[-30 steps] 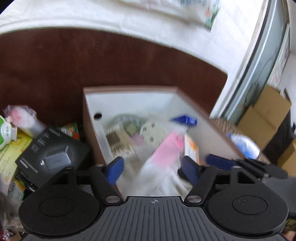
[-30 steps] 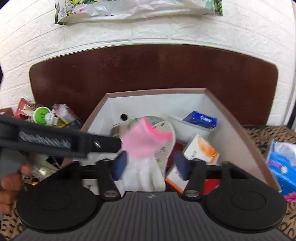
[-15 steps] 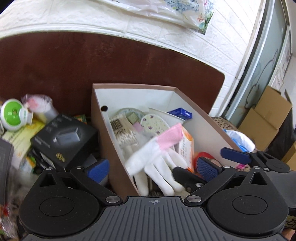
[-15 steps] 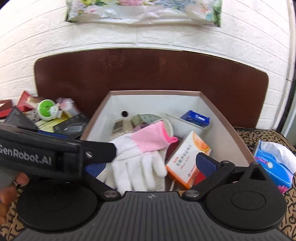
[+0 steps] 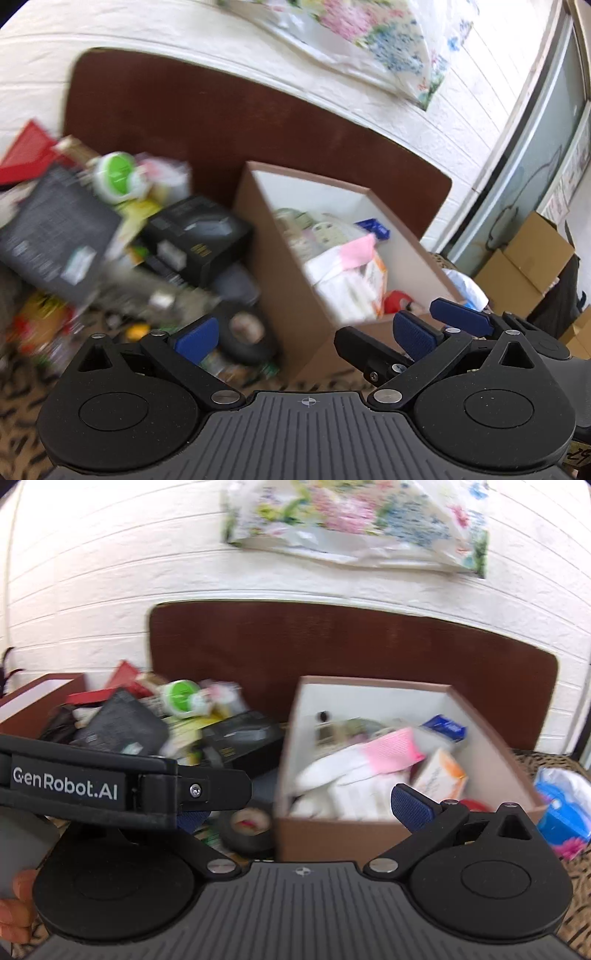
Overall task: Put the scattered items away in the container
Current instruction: 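Return both tools to the pile of items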
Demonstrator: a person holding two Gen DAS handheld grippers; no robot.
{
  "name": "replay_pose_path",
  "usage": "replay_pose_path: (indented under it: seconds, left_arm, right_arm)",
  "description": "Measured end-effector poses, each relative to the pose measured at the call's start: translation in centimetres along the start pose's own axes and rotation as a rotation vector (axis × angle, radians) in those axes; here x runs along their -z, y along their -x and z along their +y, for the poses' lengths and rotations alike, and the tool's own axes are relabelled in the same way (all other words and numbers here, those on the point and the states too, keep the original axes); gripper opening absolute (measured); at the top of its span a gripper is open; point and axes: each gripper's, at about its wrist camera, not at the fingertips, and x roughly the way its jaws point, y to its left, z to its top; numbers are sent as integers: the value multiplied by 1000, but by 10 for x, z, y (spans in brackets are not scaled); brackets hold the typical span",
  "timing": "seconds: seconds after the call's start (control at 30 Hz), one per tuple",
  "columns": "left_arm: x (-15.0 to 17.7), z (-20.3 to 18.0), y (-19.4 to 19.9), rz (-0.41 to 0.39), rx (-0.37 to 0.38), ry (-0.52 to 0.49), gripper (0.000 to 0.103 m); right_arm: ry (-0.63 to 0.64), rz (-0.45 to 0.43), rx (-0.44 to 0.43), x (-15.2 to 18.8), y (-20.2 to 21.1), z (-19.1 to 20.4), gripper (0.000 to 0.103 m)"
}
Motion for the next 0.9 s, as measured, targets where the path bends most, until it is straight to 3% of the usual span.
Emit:
replay_pose_path:
  seconds: [0.23,0.37,0.63,0.8,0.9]
  left_arm:
    - [59,55,47,24,-86,65,103]
    - [79,88,60,44,-155,107,103]
    - [74,123,68,14,-235,106,99]
    - [72,143,71,7,-274,148,97]
    - [68,153,73,-6,-292,145,91]
  right_arm:
    - [30,76,-110,48,3,66,103]
    - [41,142,-103,70,-6,90,103]
    - [-31,187,-105,78,-21,102,102]
    - [-20,194,-154,76,-34,115,99]
    - [-11,199,-185,72,-44,126,94]
